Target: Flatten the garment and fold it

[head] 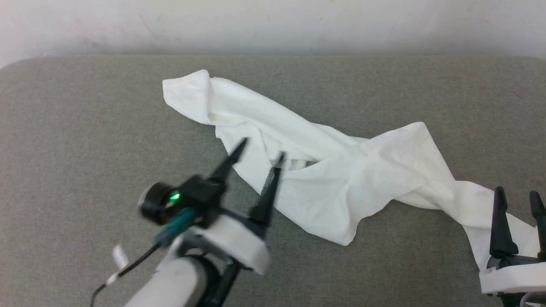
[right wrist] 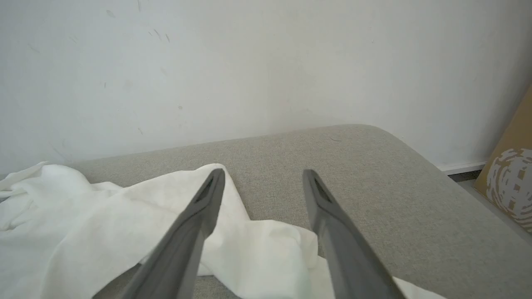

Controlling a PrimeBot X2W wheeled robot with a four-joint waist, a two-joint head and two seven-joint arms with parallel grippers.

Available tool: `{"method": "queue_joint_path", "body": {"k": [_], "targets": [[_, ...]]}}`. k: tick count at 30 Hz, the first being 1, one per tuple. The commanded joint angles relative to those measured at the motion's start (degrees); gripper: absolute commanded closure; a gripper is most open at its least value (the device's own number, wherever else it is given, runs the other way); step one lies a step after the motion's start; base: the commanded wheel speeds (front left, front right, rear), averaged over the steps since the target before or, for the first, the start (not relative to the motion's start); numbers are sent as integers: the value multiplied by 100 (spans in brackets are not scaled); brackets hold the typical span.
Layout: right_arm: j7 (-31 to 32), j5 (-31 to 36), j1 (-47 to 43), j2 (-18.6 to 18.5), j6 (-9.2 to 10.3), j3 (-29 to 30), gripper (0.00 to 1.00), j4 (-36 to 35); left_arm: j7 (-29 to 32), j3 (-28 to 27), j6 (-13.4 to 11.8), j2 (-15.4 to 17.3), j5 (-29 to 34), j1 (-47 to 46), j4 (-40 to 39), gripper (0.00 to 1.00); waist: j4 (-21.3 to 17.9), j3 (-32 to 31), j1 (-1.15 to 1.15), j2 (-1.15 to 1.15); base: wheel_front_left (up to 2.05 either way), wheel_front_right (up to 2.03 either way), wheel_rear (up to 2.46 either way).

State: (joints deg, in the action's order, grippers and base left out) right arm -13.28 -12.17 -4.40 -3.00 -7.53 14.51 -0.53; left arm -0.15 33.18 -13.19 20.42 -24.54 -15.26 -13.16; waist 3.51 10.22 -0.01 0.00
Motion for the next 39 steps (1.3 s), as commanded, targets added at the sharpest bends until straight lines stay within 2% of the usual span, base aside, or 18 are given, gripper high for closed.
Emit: {"method": "queue_joint_path", "body": {"k": [1, 7, 10, 15, 22, 27, 28, 34, 39], "targets": [[5, -15, 8, 13, 4, -11, 0, -19, 188, 190, 139, -88, 66, -267, 49, 0, 21, 36, 1, 0, 0, 0, 0], [10, -6, 99, 13, 4, -6, 0, -72, 1129, 1136, 644, -602, 179, -964, 667, 0, -49, 152, 1, 0, 0, 0, 0], [2, -23, 140, 13, 4, -28, 0, -46, 1346, 1420, 724, -899, 223, -1158, 1119, 0, -162, 235, 1, 0, 0, 0, 0], [-29, -90, 212, 13, 4, -104, 0, 26, 1616, 1668, 650, -1126, 404, -1363, 2013, 0, -419, 390, 1, 0, 0, 0, 0], [-91, -172, 316, 13, 4, -144, 0, 144, 1899, 1831, 623, -1192, 530, -1564, 3122, 0, -771, 609, 1, 0, 0, 0, 0], [-127, -202, 369, 13, 4, -149, 0, 197, 1866, 1819, 583, -1259, 527, -1683, 3716, 0, -913, 691, 1, 0, 0, 0, 0], [-132, -205, 373, 13, 4, -143, 0, 203, 1815, 1823, 608, -1279, 519, -1708, 3771, 100, -922, 700, 1, 0, 0, 0, 0], [-154, -200, 357, 13, 4, -33, 0, 238, 1524, 1716, 771, -1401, 306, -1835, 3643, 100, -797, 661, 1, 0, 0, 0, 0], [-161, -166, 293, 13, 4, 13, 0, 275, 1384, 1538, 867, -1479, -14, -1836, 2711, 100, -493, 456, 1, 0, 0, 0, 0]]}}
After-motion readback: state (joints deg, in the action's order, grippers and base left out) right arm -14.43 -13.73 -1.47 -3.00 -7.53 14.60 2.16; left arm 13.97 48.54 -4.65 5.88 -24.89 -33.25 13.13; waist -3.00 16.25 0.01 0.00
